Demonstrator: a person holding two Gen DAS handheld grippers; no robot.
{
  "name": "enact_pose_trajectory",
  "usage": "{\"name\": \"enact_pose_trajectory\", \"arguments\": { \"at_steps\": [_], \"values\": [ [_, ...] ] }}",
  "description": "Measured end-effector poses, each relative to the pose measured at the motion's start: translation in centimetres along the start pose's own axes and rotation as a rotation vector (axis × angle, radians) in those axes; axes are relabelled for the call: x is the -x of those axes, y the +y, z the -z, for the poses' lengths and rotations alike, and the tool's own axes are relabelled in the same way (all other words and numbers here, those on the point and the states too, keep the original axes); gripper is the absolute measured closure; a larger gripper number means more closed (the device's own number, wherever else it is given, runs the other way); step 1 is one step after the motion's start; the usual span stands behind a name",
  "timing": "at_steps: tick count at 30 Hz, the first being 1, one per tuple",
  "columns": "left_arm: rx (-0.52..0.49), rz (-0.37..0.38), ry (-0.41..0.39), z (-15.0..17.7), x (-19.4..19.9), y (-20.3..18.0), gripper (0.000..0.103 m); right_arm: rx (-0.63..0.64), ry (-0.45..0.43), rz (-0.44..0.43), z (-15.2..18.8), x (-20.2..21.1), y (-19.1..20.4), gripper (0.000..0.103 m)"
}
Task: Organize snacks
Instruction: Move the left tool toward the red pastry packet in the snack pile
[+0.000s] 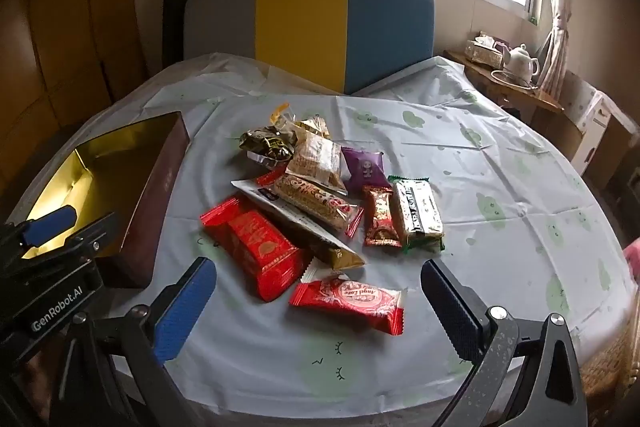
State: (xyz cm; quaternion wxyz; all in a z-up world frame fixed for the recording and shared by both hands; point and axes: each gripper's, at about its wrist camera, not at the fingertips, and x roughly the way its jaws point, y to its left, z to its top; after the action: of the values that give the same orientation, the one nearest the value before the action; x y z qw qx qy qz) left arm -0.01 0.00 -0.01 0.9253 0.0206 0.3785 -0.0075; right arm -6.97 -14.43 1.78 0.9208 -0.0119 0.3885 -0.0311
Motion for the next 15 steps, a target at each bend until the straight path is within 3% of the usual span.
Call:
{"name": "enact_pose_trajectory", "arguments": {
  "at_steps": [15],
  "values": [
    [-0.038,-0.020,-0.005,-0.1,-0.1,-1.1,0.045,-0.002,-0.021,0.003,-0.2,-0.4,-1.0,0.000]
  ]
}}
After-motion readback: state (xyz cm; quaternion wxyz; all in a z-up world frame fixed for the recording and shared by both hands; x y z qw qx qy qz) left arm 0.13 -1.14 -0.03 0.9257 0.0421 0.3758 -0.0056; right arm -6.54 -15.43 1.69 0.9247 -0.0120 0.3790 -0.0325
